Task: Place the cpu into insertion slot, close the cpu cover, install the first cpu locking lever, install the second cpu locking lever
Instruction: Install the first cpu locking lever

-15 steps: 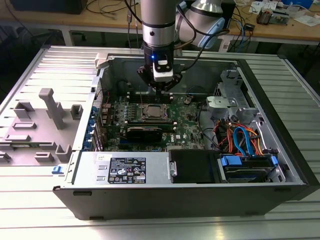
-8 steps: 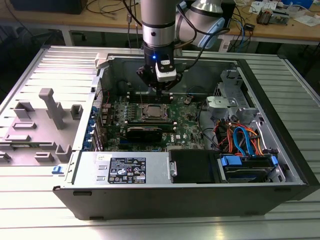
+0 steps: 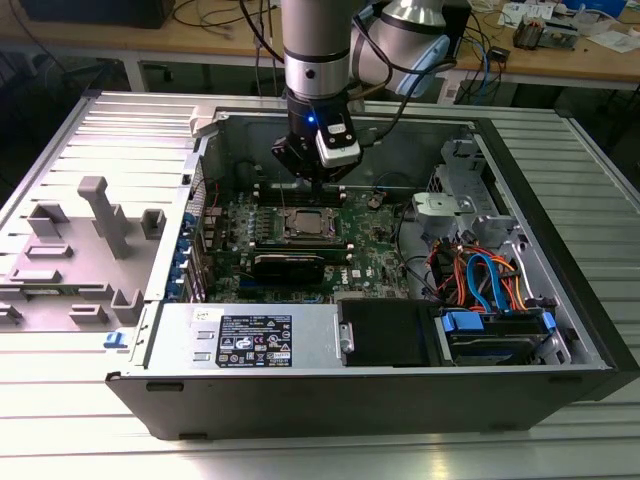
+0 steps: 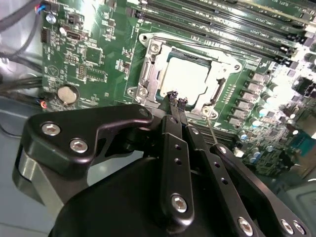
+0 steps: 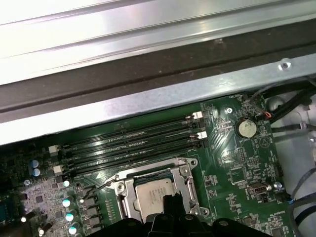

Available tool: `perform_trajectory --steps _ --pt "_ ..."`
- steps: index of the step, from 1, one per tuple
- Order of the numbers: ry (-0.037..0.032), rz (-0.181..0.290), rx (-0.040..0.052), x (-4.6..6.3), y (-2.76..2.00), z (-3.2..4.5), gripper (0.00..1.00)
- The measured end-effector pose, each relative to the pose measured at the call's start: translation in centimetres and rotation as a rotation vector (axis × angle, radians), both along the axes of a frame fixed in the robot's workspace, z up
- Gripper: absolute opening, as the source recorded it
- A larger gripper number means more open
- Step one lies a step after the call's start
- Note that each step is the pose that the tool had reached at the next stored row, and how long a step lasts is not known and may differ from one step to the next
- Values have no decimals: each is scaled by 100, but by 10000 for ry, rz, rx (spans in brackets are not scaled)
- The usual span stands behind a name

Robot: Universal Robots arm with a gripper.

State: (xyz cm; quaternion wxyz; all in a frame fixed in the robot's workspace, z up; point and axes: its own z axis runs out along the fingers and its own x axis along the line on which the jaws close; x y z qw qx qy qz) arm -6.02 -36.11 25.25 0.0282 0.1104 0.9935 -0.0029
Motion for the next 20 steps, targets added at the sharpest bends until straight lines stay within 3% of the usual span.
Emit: perform_trajectory --steps 1,2,12,20 --pt "54 62 42 0 0 -1 11" --pt "129 219 145 -1 1 -2 11" --pt "146 2563 127 -15 0 -16 11" --pt "147 2760 134 -45 1 -16 11"
